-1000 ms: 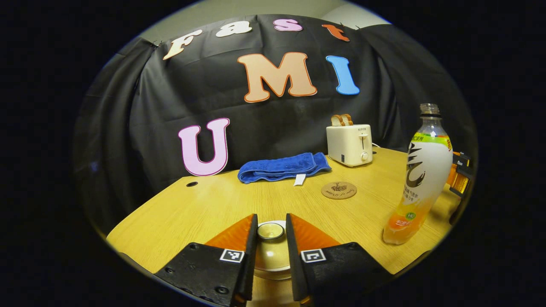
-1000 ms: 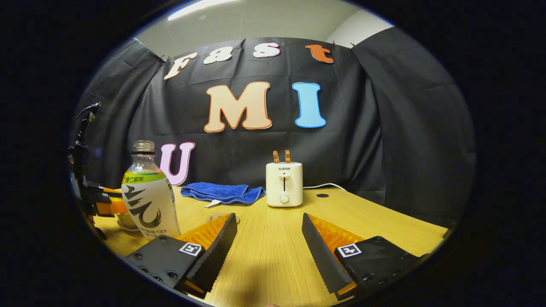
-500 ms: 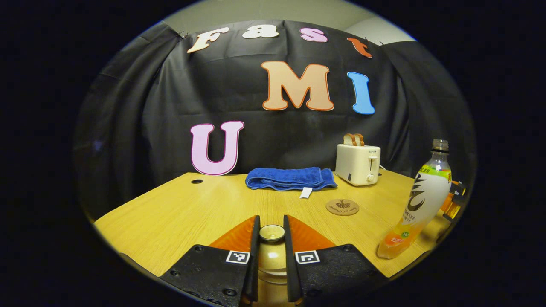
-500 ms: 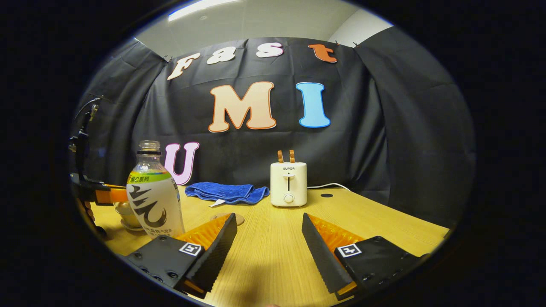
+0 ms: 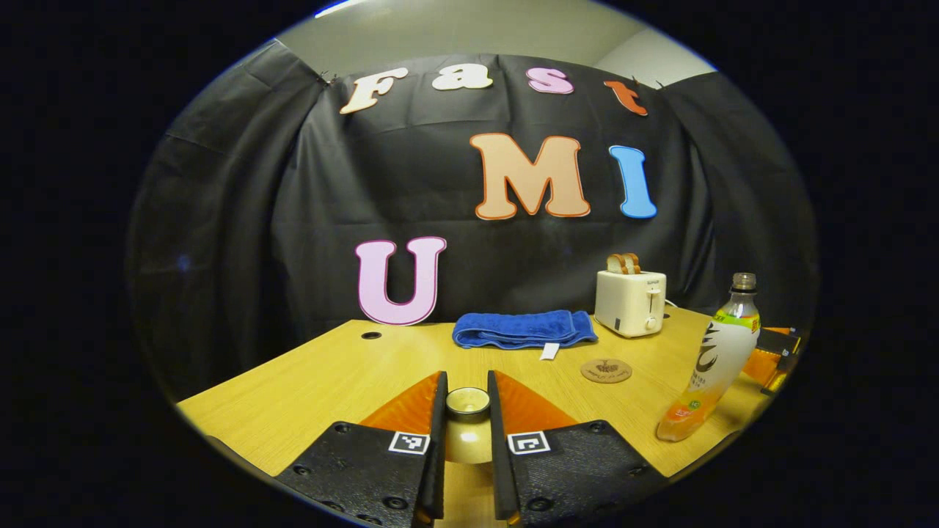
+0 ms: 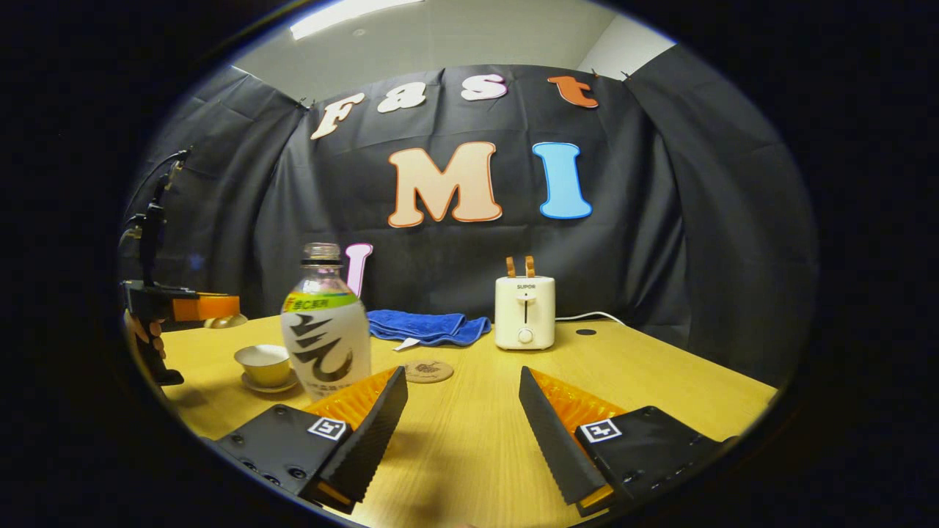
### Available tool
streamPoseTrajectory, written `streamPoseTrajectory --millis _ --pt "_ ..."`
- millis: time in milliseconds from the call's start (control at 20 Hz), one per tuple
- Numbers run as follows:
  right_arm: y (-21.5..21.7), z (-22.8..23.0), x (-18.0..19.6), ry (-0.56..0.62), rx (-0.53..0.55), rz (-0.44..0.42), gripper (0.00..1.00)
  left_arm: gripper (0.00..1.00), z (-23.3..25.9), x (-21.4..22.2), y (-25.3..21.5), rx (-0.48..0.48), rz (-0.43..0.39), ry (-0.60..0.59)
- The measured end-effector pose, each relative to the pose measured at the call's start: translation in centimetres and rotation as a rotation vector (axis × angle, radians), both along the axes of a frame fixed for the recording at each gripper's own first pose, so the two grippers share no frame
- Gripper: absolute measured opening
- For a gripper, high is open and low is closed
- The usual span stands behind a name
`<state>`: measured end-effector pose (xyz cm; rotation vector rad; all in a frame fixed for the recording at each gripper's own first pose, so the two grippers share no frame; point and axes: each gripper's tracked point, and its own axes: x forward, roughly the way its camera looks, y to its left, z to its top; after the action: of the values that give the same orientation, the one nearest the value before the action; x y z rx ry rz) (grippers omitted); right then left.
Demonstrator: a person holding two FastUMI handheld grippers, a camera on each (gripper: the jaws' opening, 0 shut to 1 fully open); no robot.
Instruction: Open the teacup lid with one hand, grasp the water bottle and pour water into the teacup with the other hand; after pouring, place the water bottle on the coaster and then close the teacup lid.
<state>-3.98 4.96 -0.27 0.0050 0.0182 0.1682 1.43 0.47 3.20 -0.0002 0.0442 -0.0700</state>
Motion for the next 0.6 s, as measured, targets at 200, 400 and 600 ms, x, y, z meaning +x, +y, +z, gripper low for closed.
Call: streamPoseTrajectory --millis 200,400,600 --pt "2.0 -0.2 -1.6 0.016 0.0 0.065 0.98 0.24 0.2 -0.7 1.8 -0.015 0.03 -0.002" --pt "3.8 -0.5 -2.4 0.031 0.0 0.118 0.99 0.24 -0.1 -1.2 3.1 -0.009 0.054 -0.002" --pt "6.2 -0.6 -2.6 0.041 -0.003 0.172 0.98 0.24 -0.7 -1.2 3.6 -0.021 0.069 0.011"
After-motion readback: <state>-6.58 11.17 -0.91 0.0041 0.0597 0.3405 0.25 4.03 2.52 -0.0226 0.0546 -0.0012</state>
